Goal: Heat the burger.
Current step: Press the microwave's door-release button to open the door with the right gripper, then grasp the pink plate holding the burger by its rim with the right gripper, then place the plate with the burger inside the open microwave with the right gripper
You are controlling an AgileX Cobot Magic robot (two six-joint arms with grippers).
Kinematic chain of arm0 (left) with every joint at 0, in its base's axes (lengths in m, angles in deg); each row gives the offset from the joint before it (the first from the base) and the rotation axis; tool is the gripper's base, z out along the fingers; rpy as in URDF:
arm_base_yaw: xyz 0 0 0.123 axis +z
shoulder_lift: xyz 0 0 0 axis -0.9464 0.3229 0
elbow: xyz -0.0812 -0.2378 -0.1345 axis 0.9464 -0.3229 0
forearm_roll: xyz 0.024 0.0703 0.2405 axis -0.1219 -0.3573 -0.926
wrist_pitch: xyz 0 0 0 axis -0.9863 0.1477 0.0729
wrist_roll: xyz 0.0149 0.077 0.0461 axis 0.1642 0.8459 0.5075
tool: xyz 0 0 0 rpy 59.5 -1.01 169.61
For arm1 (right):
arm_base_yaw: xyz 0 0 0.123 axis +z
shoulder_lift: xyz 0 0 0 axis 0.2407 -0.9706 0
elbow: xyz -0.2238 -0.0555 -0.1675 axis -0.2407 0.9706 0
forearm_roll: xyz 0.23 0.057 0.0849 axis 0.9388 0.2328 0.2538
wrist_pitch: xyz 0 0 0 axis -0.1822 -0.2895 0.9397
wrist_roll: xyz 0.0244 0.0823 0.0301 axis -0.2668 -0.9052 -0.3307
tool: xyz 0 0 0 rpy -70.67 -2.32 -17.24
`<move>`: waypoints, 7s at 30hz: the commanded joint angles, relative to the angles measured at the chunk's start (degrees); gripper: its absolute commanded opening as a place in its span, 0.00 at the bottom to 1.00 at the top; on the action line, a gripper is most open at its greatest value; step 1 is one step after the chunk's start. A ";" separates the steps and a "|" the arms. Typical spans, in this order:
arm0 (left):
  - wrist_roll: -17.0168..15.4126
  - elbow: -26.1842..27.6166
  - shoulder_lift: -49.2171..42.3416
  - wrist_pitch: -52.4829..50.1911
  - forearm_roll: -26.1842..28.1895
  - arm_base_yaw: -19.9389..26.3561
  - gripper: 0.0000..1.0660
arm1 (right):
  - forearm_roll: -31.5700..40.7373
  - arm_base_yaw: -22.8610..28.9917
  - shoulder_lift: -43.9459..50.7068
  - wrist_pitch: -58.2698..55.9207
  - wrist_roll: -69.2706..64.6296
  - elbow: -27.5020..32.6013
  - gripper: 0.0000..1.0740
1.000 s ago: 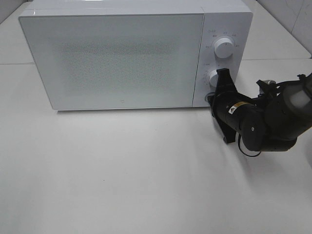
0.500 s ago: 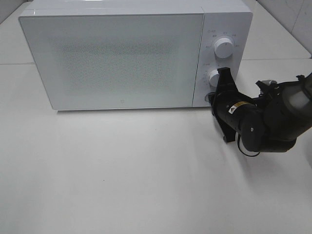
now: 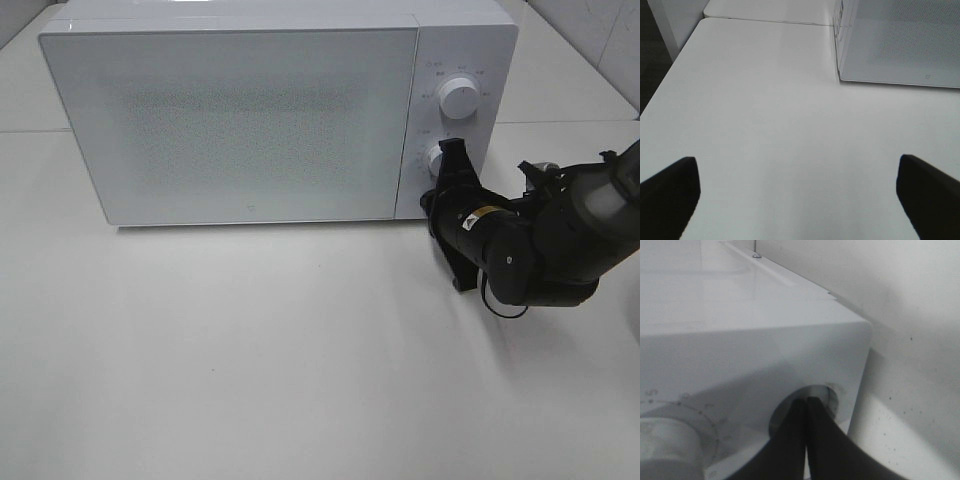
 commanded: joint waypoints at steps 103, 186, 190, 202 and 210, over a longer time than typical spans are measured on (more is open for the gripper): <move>-0.17 0.06 -0.17 -0.29 0.40 0.06 0.94 | 7.39 2.18 40.45 -61.25 79.41 9.05 0.16; -0.11 0.06 -0.17 -0.29 0.40 0.06 0.94 | -30.02 -36.67 13.35 -87.32 74.54 -5.33 0.71; -0.11 0.06 -0.17 -0.29 0.40 0.06 0.94 | -30.14 -36.67 13.35 -88.12 75.23 -5.33 0.66; -0.11 0.06 -0.17 -0.29 0.40 0.06 0.94 | -30.14 -36.67 13.41 -88.98 76.15 -5.33 0.00; -0.11 0.06 -0.17 -0.29 0.40 0.06 0.94 | -31.63 -34.43 15.07 -92.36 74.77 -3.78 0.00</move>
